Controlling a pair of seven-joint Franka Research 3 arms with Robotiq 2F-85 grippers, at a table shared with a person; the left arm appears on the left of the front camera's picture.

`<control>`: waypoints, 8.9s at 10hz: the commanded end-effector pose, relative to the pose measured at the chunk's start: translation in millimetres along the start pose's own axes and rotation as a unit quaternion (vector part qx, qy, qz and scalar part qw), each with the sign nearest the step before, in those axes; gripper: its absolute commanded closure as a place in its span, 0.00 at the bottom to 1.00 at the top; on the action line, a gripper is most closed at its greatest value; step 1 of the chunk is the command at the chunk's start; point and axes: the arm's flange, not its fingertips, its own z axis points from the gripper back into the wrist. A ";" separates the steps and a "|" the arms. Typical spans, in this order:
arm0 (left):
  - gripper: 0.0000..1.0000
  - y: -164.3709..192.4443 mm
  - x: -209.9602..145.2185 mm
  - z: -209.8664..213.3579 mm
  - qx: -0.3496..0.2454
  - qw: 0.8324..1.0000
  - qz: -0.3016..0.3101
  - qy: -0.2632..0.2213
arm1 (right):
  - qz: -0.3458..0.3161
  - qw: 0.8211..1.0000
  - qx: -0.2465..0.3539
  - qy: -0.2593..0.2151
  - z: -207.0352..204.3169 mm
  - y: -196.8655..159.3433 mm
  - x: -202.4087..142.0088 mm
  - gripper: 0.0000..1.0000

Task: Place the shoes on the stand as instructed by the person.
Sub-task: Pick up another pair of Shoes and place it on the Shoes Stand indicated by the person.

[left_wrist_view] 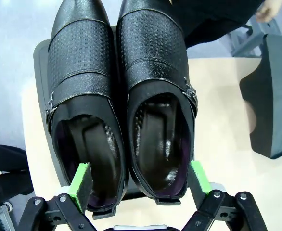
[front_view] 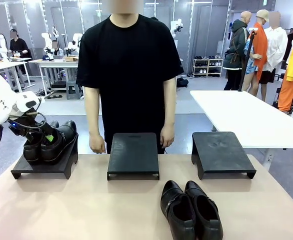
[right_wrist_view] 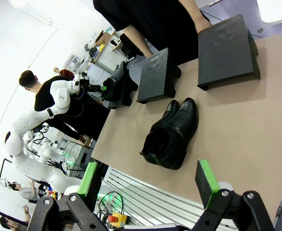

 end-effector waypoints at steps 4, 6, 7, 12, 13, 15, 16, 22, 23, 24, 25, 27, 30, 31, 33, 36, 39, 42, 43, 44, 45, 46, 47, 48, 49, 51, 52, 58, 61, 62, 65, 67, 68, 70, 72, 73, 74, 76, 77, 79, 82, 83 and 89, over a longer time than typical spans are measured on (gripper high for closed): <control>0.00 41.2 -34.9 117.0 -0.153 0.987 0.033 0.025 | 0.010 1.000 0.003 -0.003 0.3 1.0 1.2 0.00; 0.00 77.9 -75.3 164.3 -0.253 0.966 0.044 0.023 | 0.010 1.000 0.003 -0.003 0.3 1.0 1.2 0.00; 0.00 100.5 -97.5 177.7 -0.306 0.950 0.056 0.015 | 0.010 1.000 0.003 -0.003 0.3 1.0 1.2 0.00; 0.00 201.3 -222.0 161.5 -0.536 0.837 0.105 -0.025 | 0.010 1.000 0.003 -0.003 0.3 1.0 1.2 0.00; 0.00 216.6 -242.8 152.8 -0.568 0.814 0.113 -0.029 | 0.010 1.000 0.003 -0.003 0.3 1.0 1.2 0.00; 0.00 243.8 -273.5 131.0 -0.602 0.784 0.150 -0.030 | 0.010 1.000 0.003 -0.003 0.3 1.0 1.2 0.00; 0.00 252.4 -276.4 123.4 -0.611 0.774 0.167 -0.025 | 0.010 1.000 0.003 -0.003 0.3 1.0 1.2 0.00; 0.00 231.5 -292.6 124.2 -0.598 0.784 0.162 -0.027 | 0.010 1.000 0.003 -0.003 0.3 1.0 1.2 0.00; 0.00 231.5 -292.6 124.2 -0.598 0.784 0.162 -0.027 | 0.010 1.000 0.003 -0.003 0.3 1.0 1.2 0.00; 0.00 231.5 -292.6 124.2 -0.598 0.784 0.162 -0.027 | 0.010 1.000 0.003 -0.003 0.3 1.0 1.2 0.00; 0.00 231.5 -292.6 124.2 -0.598 0.784 0.162 -0.027 | 0.010 1.000 0.003 -0.003 0.3 1.0 1.2 0.00; 0.00 231.5 -292.6 124.2 -0.598 0.784 0.162 -0.027 | 0.010 1.000 0.003 -0.003 0.3 1.0 1.2 0.00; 0.00 231.5 -292.6 124.2 -0.598 0.784 0.162 -0.027 | 0.010 1.000 0.003 -0.003 0.3 1.0 1.2 0.00; 0.00 231.5 -292.6 124.2 -0.598 0.784 0.162 -0.027 | 0.000 1.000 -0.002 0.001 -0.9 0.1 1.0 0.00; 0.00 231.5 -292.6 124.2 -0.598 0.784 0.162 -0.027 | 0.007 0.998 -0.014 0.069 -14.9 50.2 19.0 0.00; 0.00 231.5 -292.6 124.2 -0.598 0.784 0.162 -0.027 | 0.006 0.964 -0.080 0.253 -106.3 126.6 49.6 0.00; 0.00 231.5 -292.6 124.2 -0.598 0.784 0.162 -0.027 | -0.008 0.924 -0.162 0.346 -205.3 170.6 55.4 0.00; 0.00 231.5 -292.6 124.2 -0.598 0.784 0.162 -0.027 | -0.018 0.906 -0.216 0.364 -284.0 185.9 38.1 0.00; 0.00 231.5 -292.6 124.2 -0.598 0.784 0.162 -0.027 | -0.021 0.904 -0.237 0.356 -306.7 183.9 30.2 0.00; 0.00 231.5 -292.6 124.2 -0.598 0.784 0.162 -0.027 | -0.023 0.898 -0.272 0.344 -332.1 180.8 19.3 0.00; 0.00 231.5 -292.6 124.2 -0.598 0.784 0.162 -0.027 | -0.034 0.899 -0.260 0.350 -354.7 181.4 7.4 0.00; 0.00 231.5 -292.6 124.2 -0.598 0.784 0.162 -0.027 | -0.018 0.894 -0.297 0.335 -379.2 180.1 -5.7 0.00; 0.00 231.5 -292.6 124.2 -0.598 0.784 0.162 -0.027 | -0.009 0.883 -0.322 0.343 -402.8 174.0 -19.6 0.00; 0.00 231.5 -292.6 124.2 -0.598 0.784 0.162 -0.027 | -0.002 0.869 -0.349 0.352 -424.6 162.2 -33.8 0.00; 0.00 231.5 -292.6 124.2 -0.598 0.784 0.162 -0.027 | 0.001 0.859 -0.363 0.362 -438.8 150.7 -47.4 0.00; 0.00 231.5 -292.6 124.2 -0.598 0.784 0.162 -0.027 | -0.001 0.848 -0.369 0.379 -457.6 138.9 -66.8 0.00; 0.00 231.5 -292.6 124.2 -0.598 0.784 0.162 -0.027 | 0.006 0.838 -0.389 0.382 -466.4 132.0 -75.8 0.00; 0.00 231.5 -292.6 124.2 -0.598 0.784 0.162 -0.027 | 0.010 0.816 -0.436 0.379 -502.5 86.4 -114.0 0.02; 0.00 231.5 -292.6 124.2 -0.598 0.784 0.162 -0.027 | 0.016 0.811 -0.449 0.374 -502.5 73.0 -119.0 0.02; 0.00 231.5 -292.6 124.2 -0.598 0.784 0.162 -0.027 | 0.018 0.809 -0.450 0.378 -506.7 67.0 -122.7 0.02; 0.00 231.5 -292.6 124.2 -0.598 0.784 0.162 -0.027 | 0.038 0.799 -0.452 0.395 -512.3 60.6 -130.7 0.77; 0.00 231.5 -292.6 124.2 -0.598 0.784 0.162 -0.027 | 0.043 0.795 -0.452 0.402 -518.1 55.9 -138.2 1.00; 0.00 231.5 -292.6 124.2 -0.598 0.784 0.162 -0.027 | 0.043 0.794 -0.452 0.405 -519.9 54.2 -140.2 1.00; 0.00 231.5 -292.6 124.2 -0.598 0.784 0.162 -0.027 | 0.043 0.793 -0.452 0.406 -520.2 53.8 -141.6 1.00; 0.00 231.5 -292.6 124.2 -0.598 0.784 0.162 -0.027 | 0.044 0.790 -0.453 0.411 -516.2 56.0 -138.4 1.00; 0.00 231.5 -292.6 124.2 -0.598 0.784 0.162 -0.027 | 0.044 0.788 -0.454 0.413 -514.4 59.9 -135.9 1.00; 0.00 231.5 -292.6 124.2 -0.598 0.784 0.162 -0.027 | 0.050 0.792 -0.453 0.407 -510.8 66.4 -129.3 1.00; 0.00 231.5 -292.6 124.2 -0.598 0.784 0.162 -0.027 | 0.063 0.800 -0.452 0.390 -484.5 94.4 -93.3 1.00; 0.00 231.5 -292.6 124.2 -0.598 0.784 0.162 -0.027 | 0.079 0.807 -0.444 0.381 -466.3 110.3 -73.4 1.00; 0.00 231.5 -292.6 124.2 -0.598 0.784 0.162 -0.027 | 0.101 0.819 -0.442 0.353 -426.5 132.1 -34.0 1.00; 0.00 231.5 -292.6 124.2 -0.598 0.784 0.162 -0.027 | 0.127 0.833 -0.432 0.323 -371.2 148.0 16.5 1.00; 0.00 231.5 -292.6 124.2 -0.598 0.784 0.162 -0.027 | 0.128 0.838 -0.425 0.318 -358.1 146.2 25.9 1.00; 0.00 231.5 -292.6 124.2 -0.598 0.784 0.162 -0.027 | 0.120 0.837 -0.429 0.316 -353.2 146.8 26.1 1.00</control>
